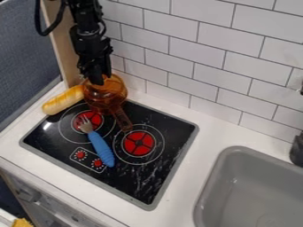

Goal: Put the orange lid on the orange pot

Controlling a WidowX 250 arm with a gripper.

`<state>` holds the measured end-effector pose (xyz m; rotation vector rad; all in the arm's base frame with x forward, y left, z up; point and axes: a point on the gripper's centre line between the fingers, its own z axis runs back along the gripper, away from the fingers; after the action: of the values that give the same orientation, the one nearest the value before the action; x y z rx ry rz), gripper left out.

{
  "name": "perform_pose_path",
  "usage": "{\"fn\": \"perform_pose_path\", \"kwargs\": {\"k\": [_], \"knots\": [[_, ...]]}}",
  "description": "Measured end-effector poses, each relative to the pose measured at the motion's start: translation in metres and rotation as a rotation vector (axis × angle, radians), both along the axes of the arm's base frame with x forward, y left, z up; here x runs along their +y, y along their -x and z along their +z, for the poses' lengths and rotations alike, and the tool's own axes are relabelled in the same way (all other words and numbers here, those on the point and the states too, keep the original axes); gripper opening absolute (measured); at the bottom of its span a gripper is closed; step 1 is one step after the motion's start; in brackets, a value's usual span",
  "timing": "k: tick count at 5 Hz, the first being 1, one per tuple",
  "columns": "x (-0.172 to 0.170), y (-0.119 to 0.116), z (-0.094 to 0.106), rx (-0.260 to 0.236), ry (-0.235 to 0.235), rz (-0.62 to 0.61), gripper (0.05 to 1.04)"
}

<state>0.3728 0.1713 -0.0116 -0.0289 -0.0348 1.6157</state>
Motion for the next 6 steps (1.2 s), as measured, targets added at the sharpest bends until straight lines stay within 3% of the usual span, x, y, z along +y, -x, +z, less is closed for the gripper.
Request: {"fn": "perform_pose_path", "kwargs": {"k": [1,3,5,6], "knots": [[-0.012,0.014,0.002,-0.024,0.017,-0.006,0.379],[-0.020,0.029,0.012,-0.059,0.008,-0.003,0.422],[-0.019,0.026,0.016,-0.057,0.012,0.009,0.991],[-0.018,0.026,0.008,-0.040,0.013,0.015,1.005]]}}
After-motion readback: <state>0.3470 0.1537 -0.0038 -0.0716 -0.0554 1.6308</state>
